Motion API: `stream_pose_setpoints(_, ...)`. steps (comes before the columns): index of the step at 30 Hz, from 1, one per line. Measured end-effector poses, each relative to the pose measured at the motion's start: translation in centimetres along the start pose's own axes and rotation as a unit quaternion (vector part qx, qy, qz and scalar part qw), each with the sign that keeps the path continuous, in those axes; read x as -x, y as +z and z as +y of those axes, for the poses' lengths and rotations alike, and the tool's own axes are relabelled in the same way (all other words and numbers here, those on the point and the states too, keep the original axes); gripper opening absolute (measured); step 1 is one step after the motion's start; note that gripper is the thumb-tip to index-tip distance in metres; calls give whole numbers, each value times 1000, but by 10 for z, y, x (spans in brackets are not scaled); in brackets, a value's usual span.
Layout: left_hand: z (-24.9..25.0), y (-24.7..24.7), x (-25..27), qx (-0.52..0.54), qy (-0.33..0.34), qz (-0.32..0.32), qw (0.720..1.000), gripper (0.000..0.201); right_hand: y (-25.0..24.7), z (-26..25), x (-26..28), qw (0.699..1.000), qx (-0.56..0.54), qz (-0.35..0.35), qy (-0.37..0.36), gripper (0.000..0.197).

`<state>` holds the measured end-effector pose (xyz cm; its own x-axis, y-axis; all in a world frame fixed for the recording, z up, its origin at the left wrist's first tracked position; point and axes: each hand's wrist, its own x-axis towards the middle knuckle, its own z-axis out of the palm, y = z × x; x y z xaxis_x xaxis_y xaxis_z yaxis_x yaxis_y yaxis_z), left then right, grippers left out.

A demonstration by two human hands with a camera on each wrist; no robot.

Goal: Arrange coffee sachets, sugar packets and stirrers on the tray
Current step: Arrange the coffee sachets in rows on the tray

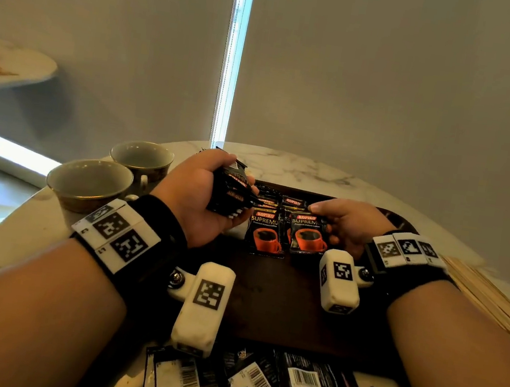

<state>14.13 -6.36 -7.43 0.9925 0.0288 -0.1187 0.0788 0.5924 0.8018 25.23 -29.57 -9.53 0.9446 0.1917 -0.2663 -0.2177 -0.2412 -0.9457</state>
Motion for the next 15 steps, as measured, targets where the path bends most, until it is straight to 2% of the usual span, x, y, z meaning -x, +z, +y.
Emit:
stream_pose_setpoints(3, 0, 0, 0, 0, 0, 1, 1000, 27, -1, 2, -2, 1000, -1, -10, -6, 18)
stream_pose_setpoints(11, -1, -1, 0, 2, -7, -1, 1000, 25, 0, 1, -5, 998, 48, 28, -38, 10)
stream_pose_setpoints(15, -1, -1, 0, 4, -9, -5, 1000, 25, 1, 2, -6, 998, 34, 32, -44, 7)
